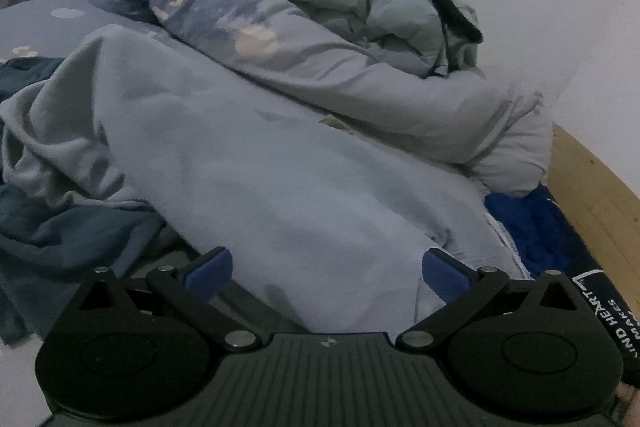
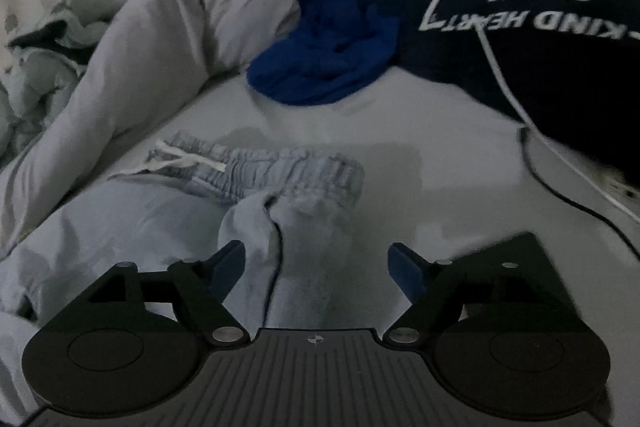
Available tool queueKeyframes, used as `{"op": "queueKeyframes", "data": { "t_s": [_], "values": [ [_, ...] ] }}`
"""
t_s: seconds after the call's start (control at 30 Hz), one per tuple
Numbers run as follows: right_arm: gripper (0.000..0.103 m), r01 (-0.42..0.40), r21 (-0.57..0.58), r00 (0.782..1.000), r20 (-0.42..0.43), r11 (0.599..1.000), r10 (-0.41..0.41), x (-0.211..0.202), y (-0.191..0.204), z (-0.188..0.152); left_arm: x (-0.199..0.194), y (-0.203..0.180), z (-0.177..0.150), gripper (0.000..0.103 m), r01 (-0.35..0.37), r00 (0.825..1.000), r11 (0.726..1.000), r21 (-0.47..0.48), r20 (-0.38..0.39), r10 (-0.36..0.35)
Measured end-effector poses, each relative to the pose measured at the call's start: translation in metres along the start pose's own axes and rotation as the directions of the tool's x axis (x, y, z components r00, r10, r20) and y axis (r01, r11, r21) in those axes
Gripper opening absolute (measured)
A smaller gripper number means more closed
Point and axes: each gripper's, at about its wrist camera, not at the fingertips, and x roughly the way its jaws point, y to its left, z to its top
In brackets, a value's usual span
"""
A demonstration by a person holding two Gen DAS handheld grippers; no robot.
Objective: Fold clothes
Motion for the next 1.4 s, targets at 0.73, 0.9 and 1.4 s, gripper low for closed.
{"op": "queueKeyframes", "data": {
  "t_s": [0.73, 0.9, 1.4],
  "values": [
    [0.084, -0.366, -0.439, 0.918, -0.025, 0.821, 0.396, -0.097, 0.147, -0.014, -0.031, 0.05, 0.028, 0.103, -0.174, 0.968, 0.964, -0.2, 0.147, 0.205],
    [0.102, -0.579, -0.571, 0.786, -0.201, 0.582, 0.585, -0.091, 0.269, -0.034, -0.055, 0.079, 0.042, 0.103, -0.19, 0.933, 0.924, -0.331, 0.231, 0.275],
    [0.098, -0.693, -0.61, 0.716, -0.524, 0.384, 0.46, 0.022, 0.419, -0.105, -0.068, 0.143, 0.057, 0.103, -0.214, 0.92, 0.884, -0.416, 0.217, 0.325]
  ]
}}
